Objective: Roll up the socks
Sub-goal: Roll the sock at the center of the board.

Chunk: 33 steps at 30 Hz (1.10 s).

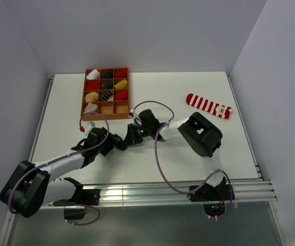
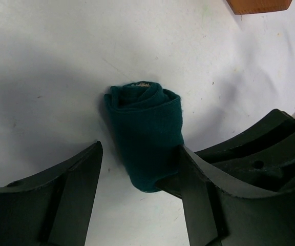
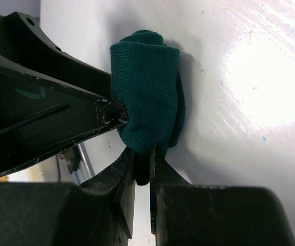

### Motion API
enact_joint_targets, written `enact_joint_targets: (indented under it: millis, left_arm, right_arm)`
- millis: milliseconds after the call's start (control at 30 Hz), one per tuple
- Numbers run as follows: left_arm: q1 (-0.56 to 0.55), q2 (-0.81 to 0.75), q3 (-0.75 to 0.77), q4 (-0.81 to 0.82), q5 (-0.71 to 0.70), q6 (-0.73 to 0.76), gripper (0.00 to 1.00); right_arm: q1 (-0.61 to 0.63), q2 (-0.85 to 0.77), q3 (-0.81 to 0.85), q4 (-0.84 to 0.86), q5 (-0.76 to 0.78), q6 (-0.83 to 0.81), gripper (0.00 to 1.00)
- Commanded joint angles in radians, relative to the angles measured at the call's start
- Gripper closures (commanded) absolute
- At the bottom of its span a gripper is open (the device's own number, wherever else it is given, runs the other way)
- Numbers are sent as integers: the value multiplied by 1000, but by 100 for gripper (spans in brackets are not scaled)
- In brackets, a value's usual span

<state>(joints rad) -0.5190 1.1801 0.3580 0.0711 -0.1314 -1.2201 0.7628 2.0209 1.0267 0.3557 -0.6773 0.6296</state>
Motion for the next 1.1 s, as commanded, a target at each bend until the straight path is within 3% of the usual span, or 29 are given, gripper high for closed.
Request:
enact_joint_targets:
  millis: [0,433,533,733,800,833,967,1067]
  left_arm:
    - [-10,39,16,-1,-33,-2,34]
    - [-12,151,48,-13,-28,24,35]
    - [-13,199,65,-36,-7,31,39]
    - [-26,332,147,-163,27,79,63]
    - [-36,398,200,-203,29,115,75]
    - [-38,420,219,-250,29,128,78]
    - [-76,509,306,-352,-16,189,99]
    - [-96,523,360,-402,-66,227,100]
  right_arm:
    - [10,65,-13,-26,-37,59,100]
    - [6,101,-14,26,-76,119,100]
    - [1,111,-23,66,-90,154,100]
    - [-14,121,-47,134,-100,214,99]
    - [-16,110,-51,129,-87,199,93]
    - [-17,90,-53,115,-78,191,83]
    - [-19,3,-73,62,5,130,63]
    - [-26,-105,-106,-27,95,34,55]
